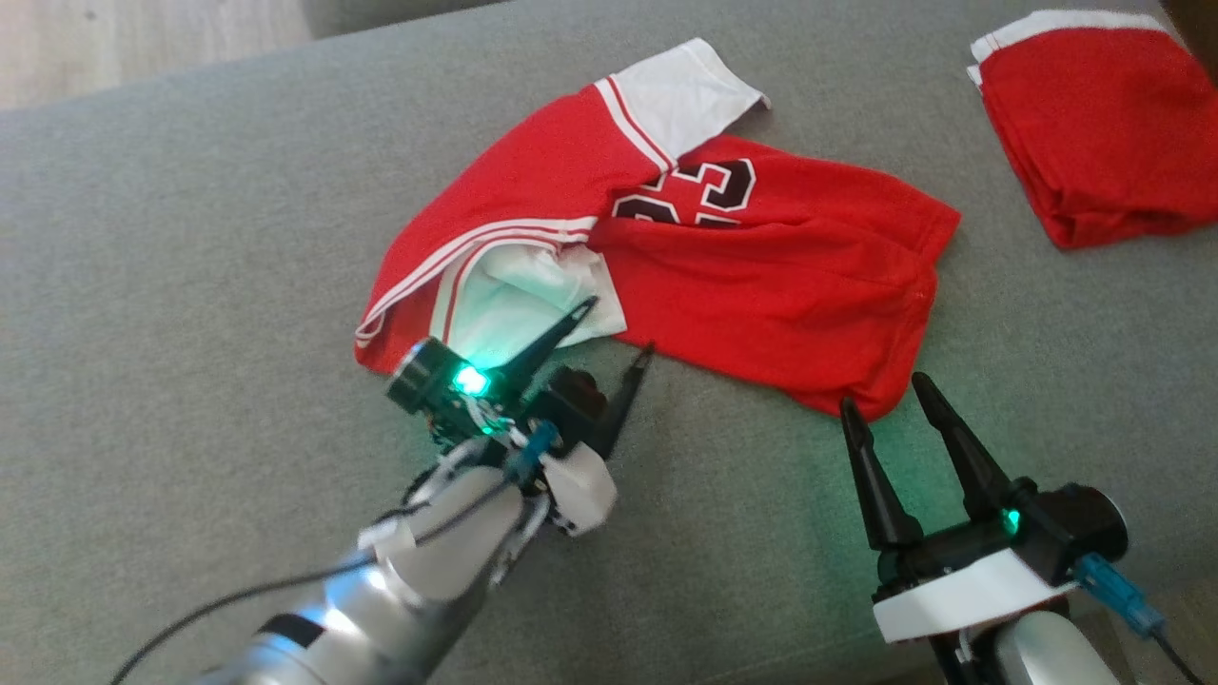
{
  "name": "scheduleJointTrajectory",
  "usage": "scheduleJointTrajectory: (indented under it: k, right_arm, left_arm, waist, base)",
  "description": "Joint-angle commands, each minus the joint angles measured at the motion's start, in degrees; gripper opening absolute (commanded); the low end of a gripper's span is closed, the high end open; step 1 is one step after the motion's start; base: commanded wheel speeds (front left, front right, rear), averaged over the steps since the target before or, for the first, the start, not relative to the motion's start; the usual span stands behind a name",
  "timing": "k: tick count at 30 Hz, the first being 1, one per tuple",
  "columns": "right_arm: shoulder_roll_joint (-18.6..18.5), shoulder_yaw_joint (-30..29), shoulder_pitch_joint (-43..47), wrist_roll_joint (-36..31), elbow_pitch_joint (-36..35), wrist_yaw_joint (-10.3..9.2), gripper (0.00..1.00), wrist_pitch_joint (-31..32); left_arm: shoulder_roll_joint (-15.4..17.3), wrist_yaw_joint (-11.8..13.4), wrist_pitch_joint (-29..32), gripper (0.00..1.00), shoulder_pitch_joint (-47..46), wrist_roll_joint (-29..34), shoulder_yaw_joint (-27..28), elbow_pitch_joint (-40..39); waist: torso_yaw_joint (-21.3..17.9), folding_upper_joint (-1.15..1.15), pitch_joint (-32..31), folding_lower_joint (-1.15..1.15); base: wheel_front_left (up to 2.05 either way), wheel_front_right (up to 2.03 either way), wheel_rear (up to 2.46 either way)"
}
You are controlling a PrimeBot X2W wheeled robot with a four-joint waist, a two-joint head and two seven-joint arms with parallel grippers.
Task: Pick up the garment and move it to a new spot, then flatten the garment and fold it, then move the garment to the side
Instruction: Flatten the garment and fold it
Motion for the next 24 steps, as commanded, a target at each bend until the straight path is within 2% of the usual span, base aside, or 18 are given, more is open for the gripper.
scheduleJointTrajectory:
  k: [1,9,15,18,19,24]
  right_arm:
    - [-0.6,1.1,-2.2,0.0,-1.7,0.39,1.00,-0.6]
    - [-0.2,0.7,-2.9,0.1,-1.7,0.39,1.00,-0.6]
    - [-0.1,0.8,-3.1,0.0,-1.5,0.39,1.00,-0.6]
    - [-0.2,0.9,-3.1,0.1,-1.3,0.39,1.00,-0.6]
    - [-0.2,1.0,-3.0,0.1,-1.3,0.39,1.00,-0.6]
    - [-0.3,1.1,-2.5,0.1,-1.2,0.39,1.00,-0.6]
  left_arm:
    - [0.2,-0.3,0.3,1.00,-2.3,-0.6,1.6,0.3]
    - [-0.9,-3.2,0.8,1.00,-6.2,-3.8,2.3,8.8]
    - [-1.1,-4.8,-0.2,0.85,-6.6,-6.5,2.7,10.1]
    - [-1.1,-5.7,-0.6,0.65,-6.1,-8.5,2.7,8.4]
    - [-1.2,-6.1,-0.7,0.63,-5.8,-9.4,2.8,7.8]
    - [-1.2,-7.9,-0.8,0.69,-4.6,-15.0,4.1,5.3]
  waist:
    - [-0.7,0.00,0.8,0.00]
    - [-1.5,0.00,2.9,0.00]
    - [-1.4,0.00,2.8,0.00]
    - [-1.2,0.00,2.3,0.00]
    - [-1.1,0.00,2.2,0.00]
    - [-0.7,0.00,1.4,0.00]
  base:
    - [0.00,0.00,0.00]
    - [0.00,0.00,0.00]
    - [0.00,0.00,0.00]
    - [0.00,0.00,0.00]
    - [0.00,0.00,0.00]
    - [0.00,0.00,0.00]
